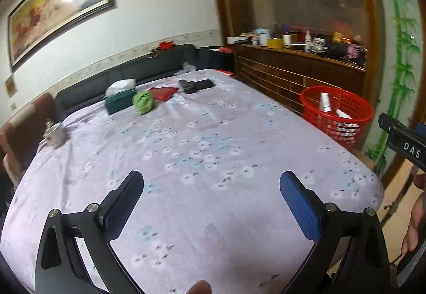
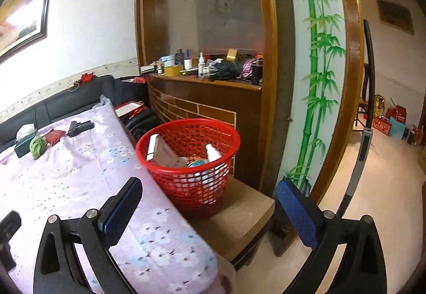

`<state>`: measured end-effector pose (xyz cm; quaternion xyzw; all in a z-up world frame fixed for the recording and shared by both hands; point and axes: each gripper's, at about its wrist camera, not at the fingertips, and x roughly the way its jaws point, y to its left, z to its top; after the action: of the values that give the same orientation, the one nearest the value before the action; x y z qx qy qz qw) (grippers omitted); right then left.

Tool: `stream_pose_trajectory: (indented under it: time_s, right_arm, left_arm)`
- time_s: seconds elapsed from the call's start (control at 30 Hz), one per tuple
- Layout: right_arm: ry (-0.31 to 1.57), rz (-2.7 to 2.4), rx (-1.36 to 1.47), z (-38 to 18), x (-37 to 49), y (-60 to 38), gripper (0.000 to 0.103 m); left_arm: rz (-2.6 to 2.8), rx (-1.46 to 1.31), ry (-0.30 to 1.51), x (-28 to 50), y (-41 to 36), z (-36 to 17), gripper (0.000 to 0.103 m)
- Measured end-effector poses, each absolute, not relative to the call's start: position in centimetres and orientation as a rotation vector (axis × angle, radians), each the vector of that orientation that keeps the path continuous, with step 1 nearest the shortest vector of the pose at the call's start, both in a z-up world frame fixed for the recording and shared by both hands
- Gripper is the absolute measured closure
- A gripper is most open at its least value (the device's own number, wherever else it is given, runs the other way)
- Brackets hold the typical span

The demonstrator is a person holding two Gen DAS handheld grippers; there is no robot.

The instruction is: Collect trash

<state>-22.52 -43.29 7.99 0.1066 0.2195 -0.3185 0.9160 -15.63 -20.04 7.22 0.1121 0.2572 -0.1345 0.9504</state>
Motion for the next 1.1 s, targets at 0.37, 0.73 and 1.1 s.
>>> stream_pose_trajectory:
  time_s: [0.37,0.73,1.1]
  right_arm:
    - [0.458,-0.601,0.171,7.5,-21.8,-40.6,0.000]
    - [0.473,-0.592,0.161,6.8,-21.5,-40.4,0.000]
    - [0.484,-0.590,0.143,6.5,-21.1,-39.8,0.000]
  left_arm:
    - [-0.211,0.310,0.524,-15.7,-20.1,6.2,0.001]
    - [-0.301,0.265,0.584,-15.4,-20.4,5.0,0.001]
    - [-0.299,0.249,0.611,-15.0,-19.8,4.6,0.001]
